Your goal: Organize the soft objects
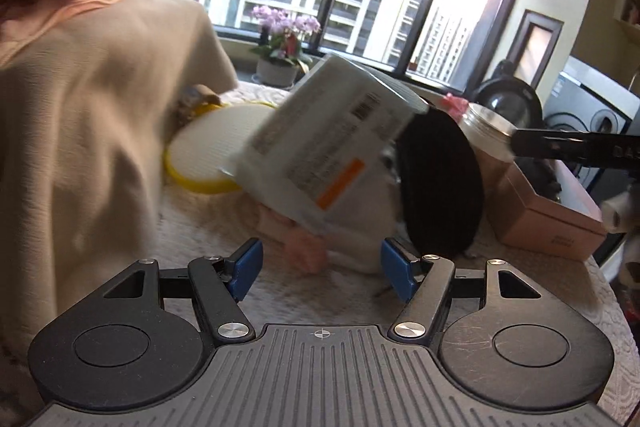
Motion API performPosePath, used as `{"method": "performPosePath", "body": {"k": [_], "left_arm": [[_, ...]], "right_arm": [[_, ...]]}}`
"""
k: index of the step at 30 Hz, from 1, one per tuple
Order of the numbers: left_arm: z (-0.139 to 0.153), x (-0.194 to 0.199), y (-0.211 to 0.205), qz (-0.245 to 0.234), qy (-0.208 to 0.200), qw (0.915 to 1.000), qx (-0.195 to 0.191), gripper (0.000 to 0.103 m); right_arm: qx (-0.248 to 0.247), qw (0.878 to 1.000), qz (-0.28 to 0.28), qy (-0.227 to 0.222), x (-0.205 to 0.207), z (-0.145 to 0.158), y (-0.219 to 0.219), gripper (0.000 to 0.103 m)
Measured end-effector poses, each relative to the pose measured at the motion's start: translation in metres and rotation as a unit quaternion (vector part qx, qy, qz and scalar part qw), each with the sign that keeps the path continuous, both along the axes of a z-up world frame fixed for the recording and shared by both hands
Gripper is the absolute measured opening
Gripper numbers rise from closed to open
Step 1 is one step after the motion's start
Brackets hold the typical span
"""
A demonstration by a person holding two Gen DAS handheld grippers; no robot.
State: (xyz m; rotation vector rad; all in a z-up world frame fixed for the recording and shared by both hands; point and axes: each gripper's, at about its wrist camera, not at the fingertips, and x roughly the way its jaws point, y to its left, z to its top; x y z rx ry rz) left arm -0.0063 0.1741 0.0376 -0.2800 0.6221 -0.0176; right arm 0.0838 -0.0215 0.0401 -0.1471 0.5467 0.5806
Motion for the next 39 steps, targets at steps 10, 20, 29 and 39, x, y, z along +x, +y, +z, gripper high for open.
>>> {"method": "performPosePath", "body": {"k": [10, 20, 29, 39], "left_arm": [[-0.019, -0.008, 0.029, -0.014, -0.002, 0.9993, -0.034, 0.070], [-0.018, -0.026, 0.054, 0.012, -0.013, 0.9976, -0.067, 0.070], [-0.014, -0.028, 0.050, 0.022, -0.008, 0.9978, -0.062, 0.070], [-0.021, -0.038, 0.048, -0.003, 0.035, 0.9986, -0.040, 0.070]], "right_arm": [[-0.019, 0.999, 0.041, 0.005, 0.045, 0.019, 0.121, 0.046], [-0.038, 0.991, 0.103, 0.075, 0.013, -0.004, 0.116, 0.013], [-0.079, 0.985, 0.126, 0.082, -0.045, -0.036, 0.072, 0.012], [-0.100, 0.988, 0.117, 0.021, -0.017, -0.032, 0.150, 0.011]]}}
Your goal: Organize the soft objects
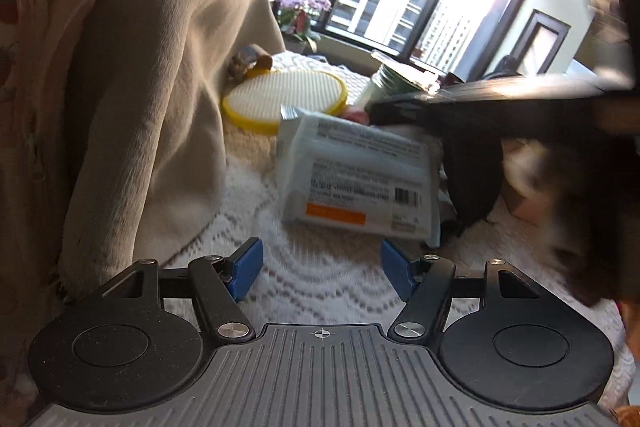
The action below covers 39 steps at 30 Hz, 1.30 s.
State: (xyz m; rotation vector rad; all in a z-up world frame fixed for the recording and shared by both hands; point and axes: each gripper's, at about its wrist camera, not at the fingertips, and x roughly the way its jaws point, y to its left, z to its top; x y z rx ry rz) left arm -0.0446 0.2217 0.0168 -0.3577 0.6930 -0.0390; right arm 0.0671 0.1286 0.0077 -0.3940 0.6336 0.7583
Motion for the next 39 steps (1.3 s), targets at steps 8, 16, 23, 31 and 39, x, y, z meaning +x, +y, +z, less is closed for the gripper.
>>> {"method": "performPosePath", "body": {"k": [8, 16, 23, 31, 39], "left_arm": [[0.000, -0.008, 0.009, -0.002, 0.000, 0.9989, -0.048, 0.067], [0.001, -0.007, 0.003, -0.003, 0.004, 0.9989, -0.046, 0.066], [0.010, -0.016, -0.009, -0.015, 0.038, 0.9979, -0.051, 0.063], [0.006, 0.006, -0.006, 0.009, 0.042, 0.9973, -0.060, 0.063], [0.033, 0.005, -0.033, 0.010, 0.041, 0.9972, 0.061, 0.063]], "right_arm": [[-0.018, 0.995, -0.032, 0.093, 0.020, -0.011, 0.002, 0.011], [0.006, 0.985, -0.017, 0.173, -0.004, -0.015, -0.051, 0.011], [-0.006, 0.992, -0.064, 0.110, 0.001, -0.026, -0.079, 0.010], [0.030, 0.986, -0.001, 0.163, -0.041, -0.028, -0.106, 0.010], [0.047, 0.996, -0.003, 0.079, -0.077, -0.017, -0.149, 0.021]]}}
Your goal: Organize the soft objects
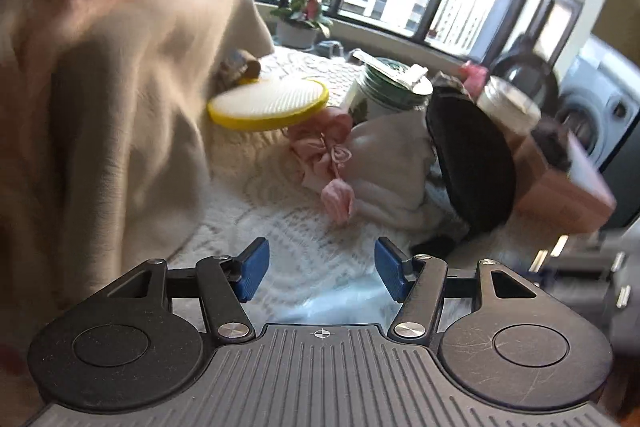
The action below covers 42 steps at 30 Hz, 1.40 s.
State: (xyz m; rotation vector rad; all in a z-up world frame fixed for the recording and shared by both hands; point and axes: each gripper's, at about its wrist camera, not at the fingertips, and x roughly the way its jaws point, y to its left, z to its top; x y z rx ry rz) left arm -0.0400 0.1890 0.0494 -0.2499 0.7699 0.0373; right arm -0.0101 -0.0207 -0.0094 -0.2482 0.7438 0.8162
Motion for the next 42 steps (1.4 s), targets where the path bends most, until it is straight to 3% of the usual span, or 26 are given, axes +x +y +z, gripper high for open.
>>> {"method": "performPosePath", "body": {"k": [1, 3, 5, 7, 10, 12, 13, 18, 25, 28, 32, 39, 42], "left_arm": [[0.005, -0.007, -0.005, -0.002, 0.004, 0.9999, 0.016, 0.063], [0.011, -0.020, -0.014, -0.002, 0.013, 0.9990, 0.043, 0.063], [0.012, -0.031, -0.021, 0.004, 0.028, 0.9982, 0.053, 0.063], [0.007, -0.037, -0.027, 0.008, 0.053, 0.9978, 0.038, 0.063], [-0.002, -0.037, -0.040, -0.003, 0.075, 0.9969, 0.023, 0.065], [-0.008, -0.030, -0.052, -0.008, 0.076, 0.9961, 0.044, 0.074], [-0.009, -0.026, -0.057, -0.012, 0.074, 0.9957, 0.054, 0.079], [-0.015, -0.004, -0.081, -0.047, 0.052, 0.9943, 0.081, 0.080], [-0.024, -0.004, -0.109, -0.083, 0.038, 0.9843, 0.151, 0.085], [-0.028, -0.006, -0.113, -0.086, 0.040, 0.9834, 0.154, 0.089], [-0.030, -0.005, -0.115, -0.100, 0.041, 0.9835, 0.145, 0.095], [-0.035, -0.002, -0.099, -0.098, 0.032, 0.9893, 0.104, 0.096], [-0.035, -0.003, -0.099, -0.101, 0.030, 0.9886, 0.108, 0.095]], "right_arm": [[-0.002, 1.000, -0.015, -0.019, -0.001, 0.001, -0.011, 0.034], [-0.002, 0.998, -0.053, -0.044, 0.004, 0.005, -0.034, 0.048], [-0.011, 0.993, -0.095, -0.072, 0.009, 0.004, -0.056, 0.049], [-0.017, 0.988, -0.129, -0.085, 0.016, -0.001, -0.073, 0.050], [-0.005, 0.985, -0.162, -0.062, 0.026, -0.014, -0.094, 0.051], [0.004, 0.984, -0.175, -0.037, 0.029, -0.022, -0.104, 0.051], [0.011, 0.983, -0.178, -0.045, 0.027, -0.024, -0.106, 0.055], [-0.001, 0.983, -0.175, -0.055, 0.025, -0.029, -0.103, 0.063], [-0.005, 0.982, -0.178, -0.057, 0.028, -0.035, -0.089, 0.070], [-0.008, 0.982, -0.182, -0.057, 0.028, -0.035, -0.089, 0.077], [-0.009, 0.981, -0.184, -0.055, 0.029, -0.036, -0.088, 0.080], [-0.010, 0.984, -0.174, -0.050, 0.029, -0.037, -0.087, 0.090], [-0.018, 0.986, -0.162, -0.046, 0.029, -0.037, -0.083, 0.096]]}}
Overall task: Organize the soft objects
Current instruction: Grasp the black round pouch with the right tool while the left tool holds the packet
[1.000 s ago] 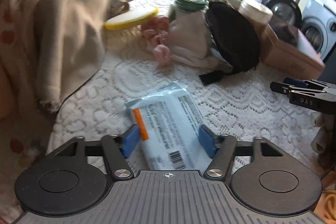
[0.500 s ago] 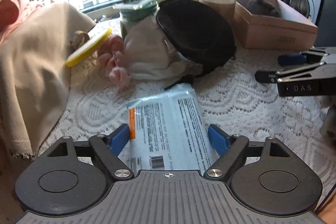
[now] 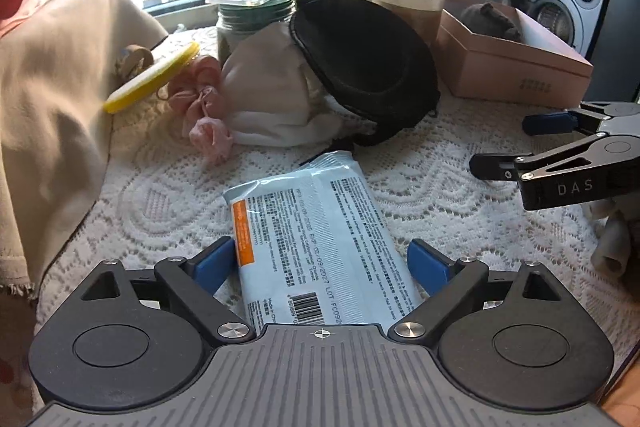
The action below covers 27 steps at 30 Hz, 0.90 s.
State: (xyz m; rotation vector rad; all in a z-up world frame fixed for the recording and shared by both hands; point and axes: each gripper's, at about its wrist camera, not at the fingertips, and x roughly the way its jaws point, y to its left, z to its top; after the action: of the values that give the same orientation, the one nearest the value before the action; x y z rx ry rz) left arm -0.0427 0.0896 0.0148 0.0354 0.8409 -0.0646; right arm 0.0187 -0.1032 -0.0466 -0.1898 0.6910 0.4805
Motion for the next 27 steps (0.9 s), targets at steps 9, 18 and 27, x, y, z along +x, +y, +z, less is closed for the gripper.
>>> {"method": "performPosePath", "body": {"k": [9, 18, 27], "left_arm": [[0.003, -0.006, 0.007, 0.008, -0.013, 0.9998, -0.016, 0.088], [0.022, 0.003, 0.045, 0.021, -0.062, 0.9968, -0.046, 0.088], [0.021, 0.016, 0.087, 0.073, -0.067, 0.9929, -0.066, 0.088]], "right_arm": [[-0.004, 1.000, 0.011, 0.019, 0.004, 0.000, 0.002, 0.103], [-0.017, 0.999, 0.025, 0.022, 0.005, 0.004, 0.010, 0.101], [-0.006, 0.996, 0.079, -0.048, 0.017, 0.044, 0.070, 0.098]]}}
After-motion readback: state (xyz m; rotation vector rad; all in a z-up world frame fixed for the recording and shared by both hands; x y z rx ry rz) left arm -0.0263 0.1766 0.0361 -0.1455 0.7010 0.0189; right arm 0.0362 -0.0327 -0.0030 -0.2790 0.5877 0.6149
